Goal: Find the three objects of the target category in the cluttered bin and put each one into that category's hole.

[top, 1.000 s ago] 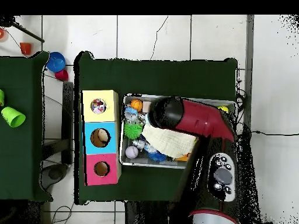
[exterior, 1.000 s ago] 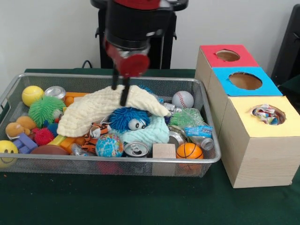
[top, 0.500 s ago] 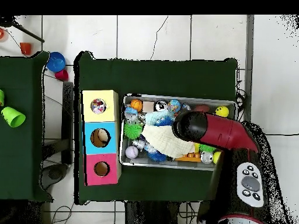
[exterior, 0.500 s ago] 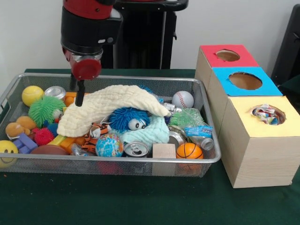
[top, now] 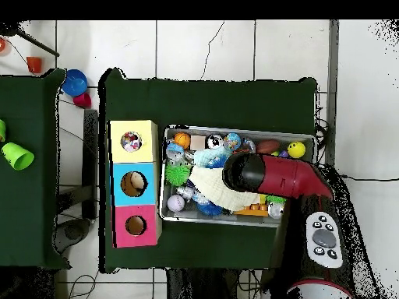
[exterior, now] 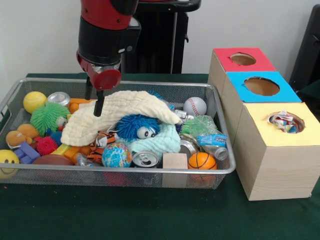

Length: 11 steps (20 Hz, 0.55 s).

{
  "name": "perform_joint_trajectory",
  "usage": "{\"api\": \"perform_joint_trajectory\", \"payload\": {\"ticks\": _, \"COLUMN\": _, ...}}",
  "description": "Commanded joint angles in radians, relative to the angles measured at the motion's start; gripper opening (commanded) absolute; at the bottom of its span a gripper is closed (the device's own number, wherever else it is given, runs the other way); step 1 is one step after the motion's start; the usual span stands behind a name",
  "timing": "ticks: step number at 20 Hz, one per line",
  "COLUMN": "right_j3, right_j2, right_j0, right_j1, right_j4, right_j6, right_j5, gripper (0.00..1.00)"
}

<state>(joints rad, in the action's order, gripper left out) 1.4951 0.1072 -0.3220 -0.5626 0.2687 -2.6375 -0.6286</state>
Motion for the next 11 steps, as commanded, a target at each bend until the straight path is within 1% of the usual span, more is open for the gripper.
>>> {"api": "perform_joint_trajectory", "payload": {"ticks": 1, "right_j3": 0.024, "right_j2": -0.093, "right_j0": 0.011, "right_j1": 0.024, "right_j4": 0.088, "right_j6": 0.169, "right_j5": 0.012, "gripper": 1.0}}
{"api": "perform_joint_trajectory", "payload": {"ticks": 3, "right_j3": 0.021, "right_j2": -0.084, "right_j0": 0.023, "right_j1": 0.026, "right_j4": 0.092, "right_j6": 0.143, "right_j5": 0.002, "gripper": 1.0}}
{"api": "perform_joint_trajectory", "payload": {"ticks": 4, "right_j3": 0.004, "right_j2": -0.072, "right_j0": 0.031, "right_j1": 0.031, "right_j4": 0.103, "right_j6": 0.136, "right_j5": -0.002, "gripper": 1.0}}
{"api": "perform_joint_trajectory", "payload": {"ticks": 7, "right_j3": -0.011, "right_j2": -0.05, "right_j0": 0.045, "right_j1": 0.039, "right_j4": 0.115, "right_j6": 0.108, "right_j5": -0.013, "gripper": 1.0}}
{"api": "perform_joint_trajectory", "payload": {"ticks": 11, "right_j3": -0.031, "right_j2": -0.05, "right_j0": 0.031, "right_j1": 0.044, "right_j4": 0.132, "right_j6": 0.117, "right_j5": -0.013, "gripper": 1.0}}
